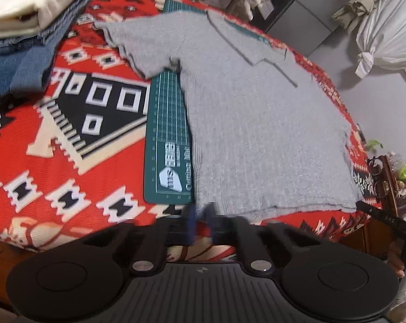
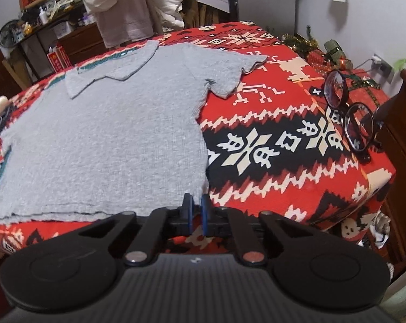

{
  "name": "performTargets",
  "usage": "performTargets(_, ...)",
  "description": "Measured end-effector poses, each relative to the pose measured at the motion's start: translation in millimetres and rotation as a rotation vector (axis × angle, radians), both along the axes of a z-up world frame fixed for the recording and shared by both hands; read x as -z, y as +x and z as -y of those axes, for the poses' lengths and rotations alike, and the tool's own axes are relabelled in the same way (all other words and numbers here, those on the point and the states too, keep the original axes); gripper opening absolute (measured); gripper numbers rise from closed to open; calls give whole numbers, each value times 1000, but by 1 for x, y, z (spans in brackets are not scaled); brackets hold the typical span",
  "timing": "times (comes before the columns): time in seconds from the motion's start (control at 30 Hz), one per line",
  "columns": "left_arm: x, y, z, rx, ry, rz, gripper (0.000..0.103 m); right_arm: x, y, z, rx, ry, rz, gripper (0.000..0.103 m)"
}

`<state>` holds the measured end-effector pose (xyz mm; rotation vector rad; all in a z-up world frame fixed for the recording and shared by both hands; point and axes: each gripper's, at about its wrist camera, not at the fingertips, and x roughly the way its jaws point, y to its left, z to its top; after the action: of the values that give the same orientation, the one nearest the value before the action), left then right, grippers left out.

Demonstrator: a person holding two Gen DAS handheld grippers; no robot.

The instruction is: Fold clothes

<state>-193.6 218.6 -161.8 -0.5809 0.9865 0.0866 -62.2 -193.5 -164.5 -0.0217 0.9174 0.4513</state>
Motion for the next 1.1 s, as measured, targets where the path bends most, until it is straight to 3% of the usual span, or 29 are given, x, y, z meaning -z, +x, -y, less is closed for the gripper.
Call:
performTargets(0.1,-1,0,0,-4,-2,9,3,-6,1,5,26,36,0,5)
performTargets(0.2,-5,-4,-8,-37,-70,41,3,-19,4,12,45,97,5,5)
performTargets(0.37,-34,1,-31,-110,-217,156,3,-51,17,14,49,205,35,5)
performTargets(0.5,-63,21,-49,-121,-282,257,3,-79,41,6,54,273,64,5)
performTargets(0.77,-80,88,-85,-166,-285,344,3,-111,117,-23,112,319,78,4)
performTargets(0.97,-82,130,-104,-176,-201,371,3,-109,171,-42,160,321,66,4)
performTargets(1.1,-78,152,-115,-185,-191,377,3,-106,200,-56,175,321,75,4)
